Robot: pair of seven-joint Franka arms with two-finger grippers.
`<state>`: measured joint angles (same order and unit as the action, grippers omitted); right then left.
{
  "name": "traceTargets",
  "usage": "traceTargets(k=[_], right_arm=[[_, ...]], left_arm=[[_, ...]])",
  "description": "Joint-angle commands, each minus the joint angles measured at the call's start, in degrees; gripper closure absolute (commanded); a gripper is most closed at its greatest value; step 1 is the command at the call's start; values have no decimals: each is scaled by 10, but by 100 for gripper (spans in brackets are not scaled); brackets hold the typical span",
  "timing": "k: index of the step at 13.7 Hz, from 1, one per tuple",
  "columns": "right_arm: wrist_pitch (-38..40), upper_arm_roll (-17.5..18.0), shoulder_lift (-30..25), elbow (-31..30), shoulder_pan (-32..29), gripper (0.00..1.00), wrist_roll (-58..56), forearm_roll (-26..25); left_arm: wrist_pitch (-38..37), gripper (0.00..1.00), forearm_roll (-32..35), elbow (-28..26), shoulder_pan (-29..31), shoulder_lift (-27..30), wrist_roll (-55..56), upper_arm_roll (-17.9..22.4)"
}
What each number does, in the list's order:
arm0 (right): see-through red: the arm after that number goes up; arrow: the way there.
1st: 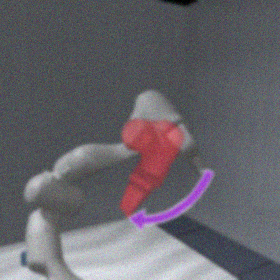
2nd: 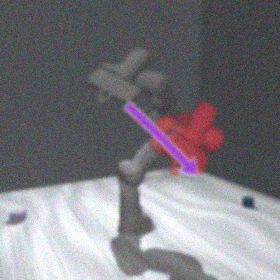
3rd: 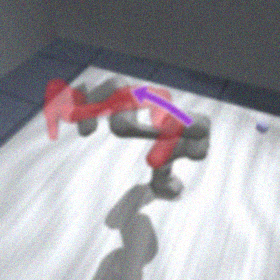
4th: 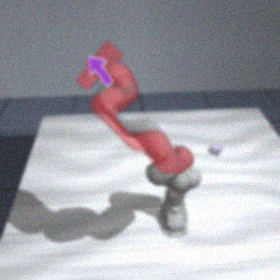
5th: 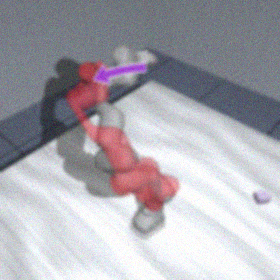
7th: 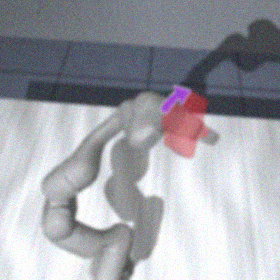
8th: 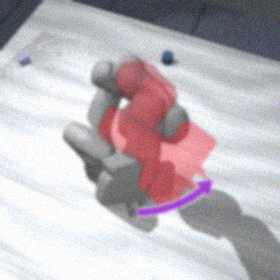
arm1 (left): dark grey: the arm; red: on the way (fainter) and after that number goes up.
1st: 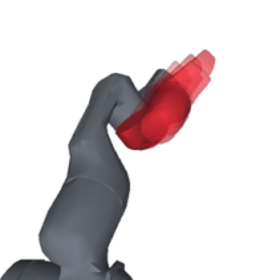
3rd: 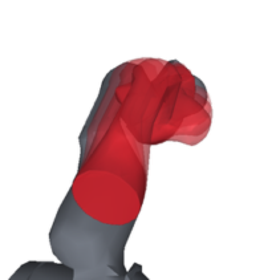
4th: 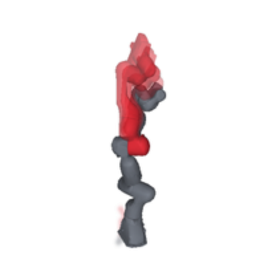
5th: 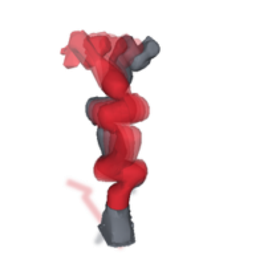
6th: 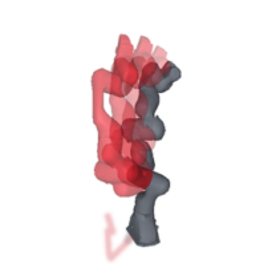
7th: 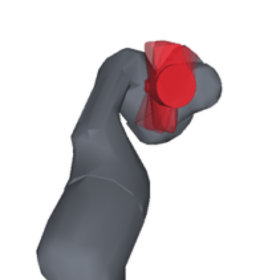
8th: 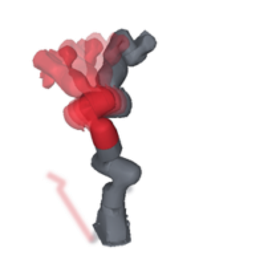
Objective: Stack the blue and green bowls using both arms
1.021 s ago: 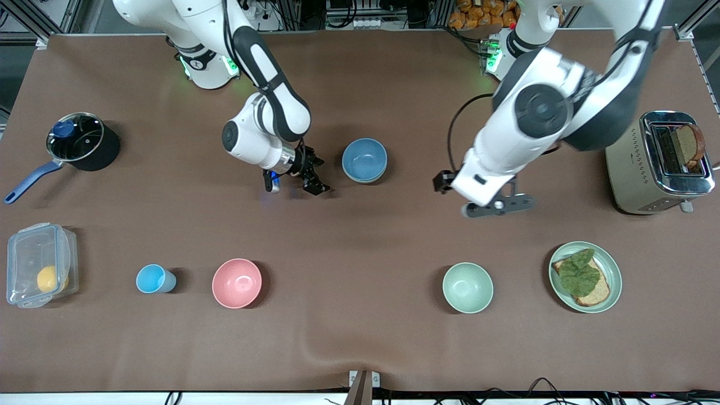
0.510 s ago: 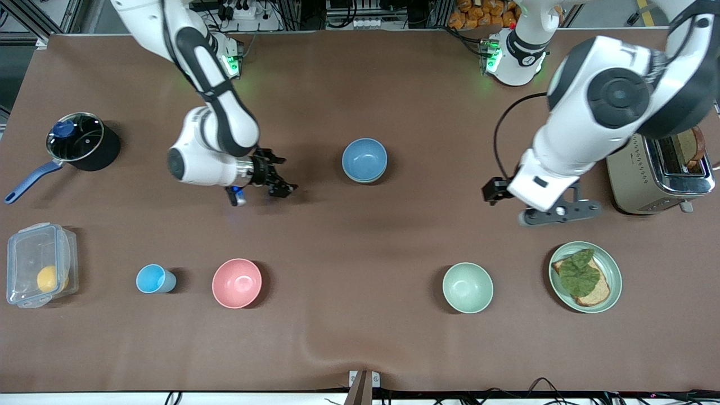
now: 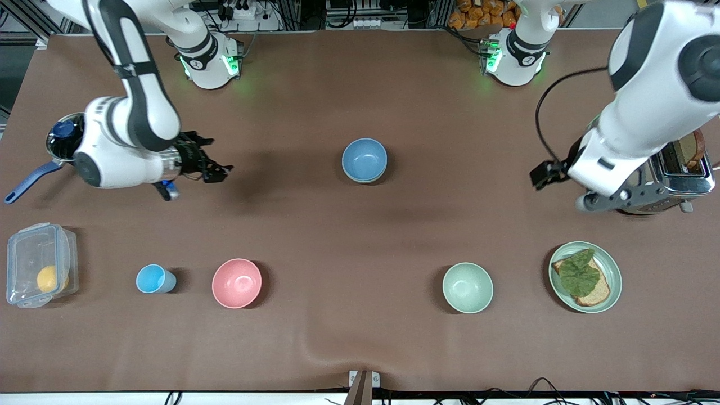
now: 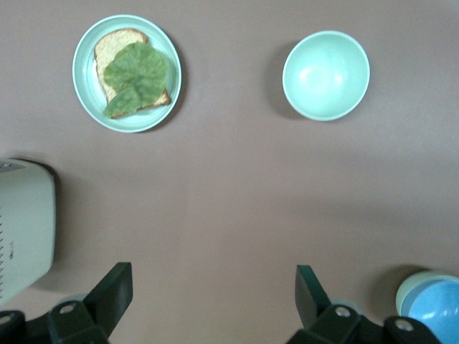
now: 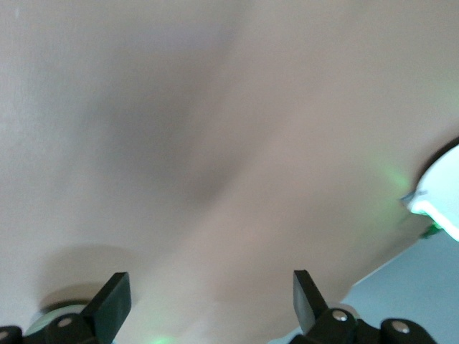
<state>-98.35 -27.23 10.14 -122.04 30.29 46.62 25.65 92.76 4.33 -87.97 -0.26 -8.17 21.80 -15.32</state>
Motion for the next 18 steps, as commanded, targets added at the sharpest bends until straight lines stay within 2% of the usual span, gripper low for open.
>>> traceTargets(k=[1,5,6,9,10,11,14,18], right_arm=[[53,7,-14,36,-45,0,-22,-56],[132,16,-15,112,-163,0,-143,-96],[141,36,-15,131,-200,0,-165,-102],[164,156,-14,191,-301,0,-178,-163],[183,179,-14,227,-310,0,-178,-184],[200,185,-14,266,-310,0,-181,-202],[226,198,-14,382,-310,0,-249,-206],[216,208,-39,400,-314,0,-255,-201]], left_arm=[[1,0,-28,-77,-54,89,-54,82],[-22,0,-29,-68,-73,114,-88,107],[-23,0,-32,-66,-72,117,-88,108],[-33,0,-43,-57,-69,115,-91,111],[-35,0,-52,-55,-64,114,-92,108],[-38,0,-54,-48,-64,114,-92,108],[-44,0,-54,-48,-62,113,-127,110],[-50,0,-76,-41,-63,105,-144,109]])
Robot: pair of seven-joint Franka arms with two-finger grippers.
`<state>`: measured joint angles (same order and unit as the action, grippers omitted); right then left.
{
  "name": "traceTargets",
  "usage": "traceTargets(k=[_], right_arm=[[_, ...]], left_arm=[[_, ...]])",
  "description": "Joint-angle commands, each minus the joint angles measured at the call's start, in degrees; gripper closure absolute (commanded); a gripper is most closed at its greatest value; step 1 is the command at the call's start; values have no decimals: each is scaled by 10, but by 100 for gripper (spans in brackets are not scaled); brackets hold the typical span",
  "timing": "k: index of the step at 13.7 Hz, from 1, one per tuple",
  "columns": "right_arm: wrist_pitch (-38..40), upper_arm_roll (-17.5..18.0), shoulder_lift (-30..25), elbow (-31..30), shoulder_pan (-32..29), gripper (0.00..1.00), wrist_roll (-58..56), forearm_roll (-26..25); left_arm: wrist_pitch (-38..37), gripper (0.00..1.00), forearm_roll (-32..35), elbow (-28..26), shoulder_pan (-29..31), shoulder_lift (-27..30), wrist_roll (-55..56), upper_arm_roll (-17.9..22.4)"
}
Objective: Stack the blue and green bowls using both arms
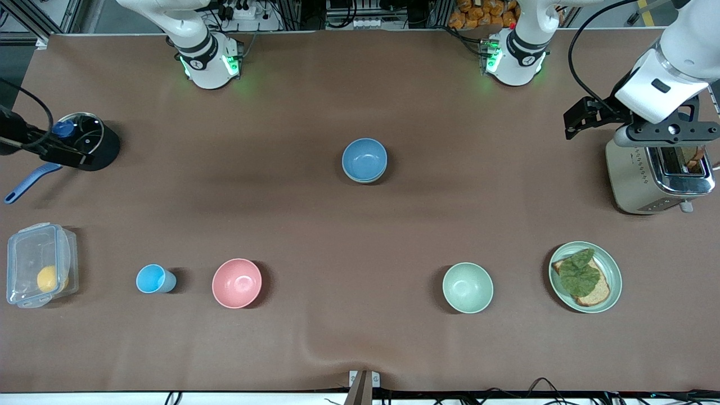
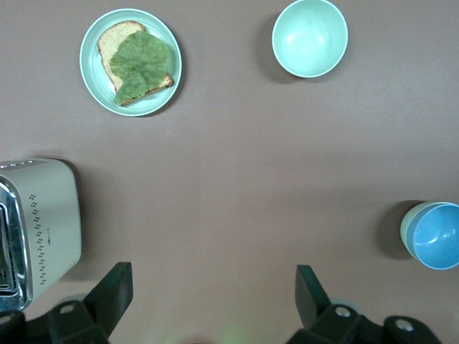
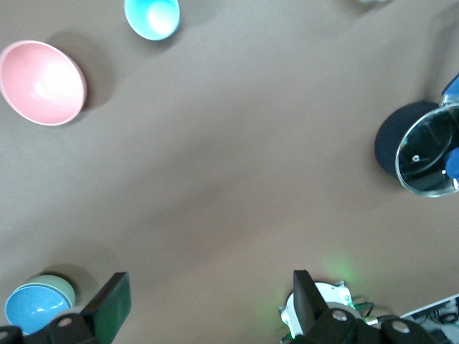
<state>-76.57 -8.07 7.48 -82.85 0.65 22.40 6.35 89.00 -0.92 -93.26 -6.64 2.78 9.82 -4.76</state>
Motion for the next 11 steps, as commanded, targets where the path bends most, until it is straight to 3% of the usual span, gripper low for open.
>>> traceTargets(k=[1,6,8,9,11], right_arm=[[-9,17,-18,13,-15,0,-15,-8],[-92,31,-84,-43,-16,0,-51,-13],[-148,38,-124,-105,-18,0,-67,-17],[-188,52,-143,-140,-24,0,-80,-27],[-231,79,-140,-142,-45,0,-85,-48]], left_arm=[[-13,0,-26,11,5,5,-42,4],[9,0,-48,4,30,-1,-98,8],[25,0,-44,-3,27,-1,-84,3],[28,0,-39,-3,28,-1,-59,-9],[41,0,-28,-3,29,-1,-42,-17]])
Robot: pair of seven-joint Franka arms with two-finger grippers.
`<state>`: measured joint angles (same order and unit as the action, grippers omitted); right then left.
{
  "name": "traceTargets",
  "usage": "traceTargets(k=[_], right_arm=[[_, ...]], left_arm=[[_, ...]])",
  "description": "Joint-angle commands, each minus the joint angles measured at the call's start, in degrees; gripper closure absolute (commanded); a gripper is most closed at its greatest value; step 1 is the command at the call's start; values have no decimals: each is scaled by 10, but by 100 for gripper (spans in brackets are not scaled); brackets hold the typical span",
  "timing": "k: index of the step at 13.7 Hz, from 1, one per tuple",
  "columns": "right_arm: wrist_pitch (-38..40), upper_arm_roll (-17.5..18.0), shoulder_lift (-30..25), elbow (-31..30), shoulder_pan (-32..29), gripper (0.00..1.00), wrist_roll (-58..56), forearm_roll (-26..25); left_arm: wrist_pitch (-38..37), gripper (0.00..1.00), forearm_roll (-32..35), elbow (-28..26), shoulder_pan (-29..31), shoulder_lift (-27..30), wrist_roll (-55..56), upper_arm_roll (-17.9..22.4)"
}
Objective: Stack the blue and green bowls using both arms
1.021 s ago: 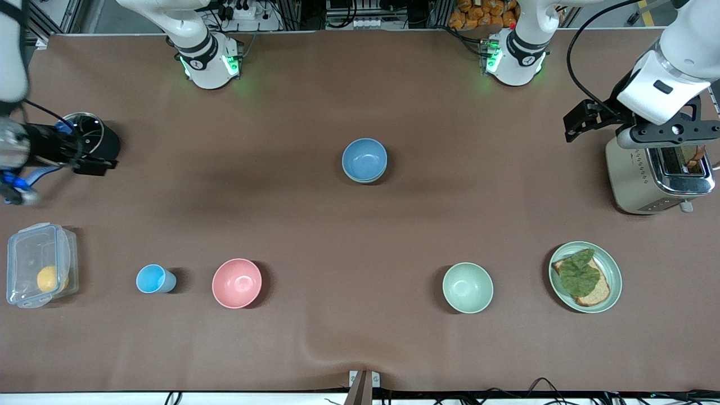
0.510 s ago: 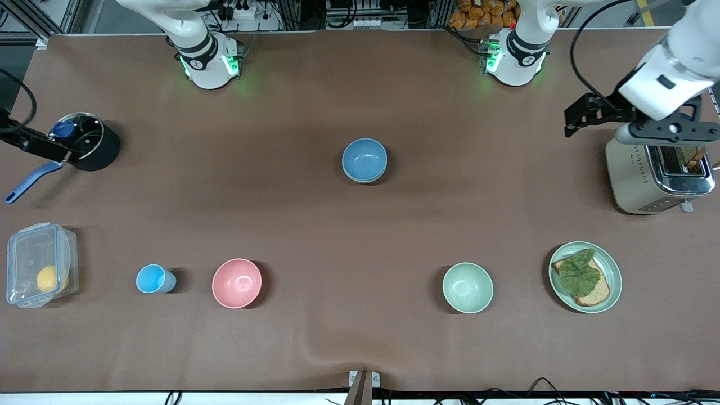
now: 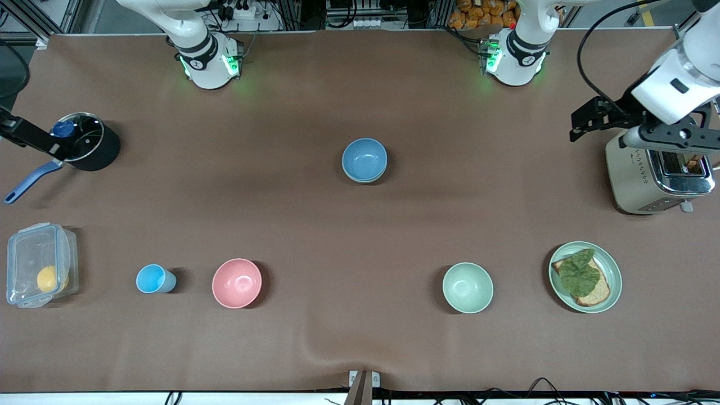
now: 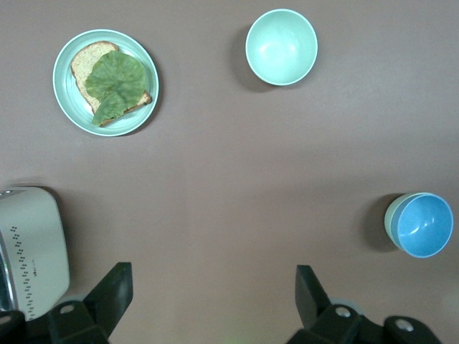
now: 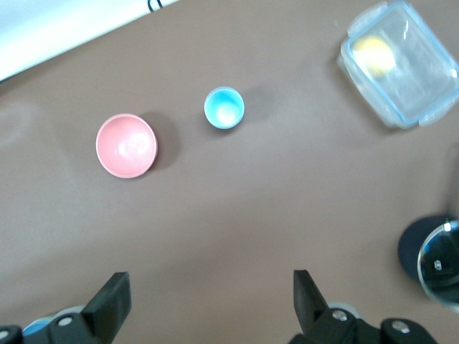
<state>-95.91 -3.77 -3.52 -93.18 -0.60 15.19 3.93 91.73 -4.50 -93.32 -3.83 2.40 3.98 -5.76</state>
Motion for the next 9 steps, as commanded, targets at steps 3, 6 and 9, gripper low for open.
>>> traceTargets(k=[3,6,9], right_arm=[[-39,37,-22,-21,-34,0,-12,-29],[-39,34,-7,-2,-38,0,-15,-30],[20,36,46,89,-34,0,-14,-41]], left_arm=[[13,0,28,-5,5,2,-10,-8],[14,0,47,-5,8,1,-35,-7],[14,0,53,-5,8,1,-35,-6]])
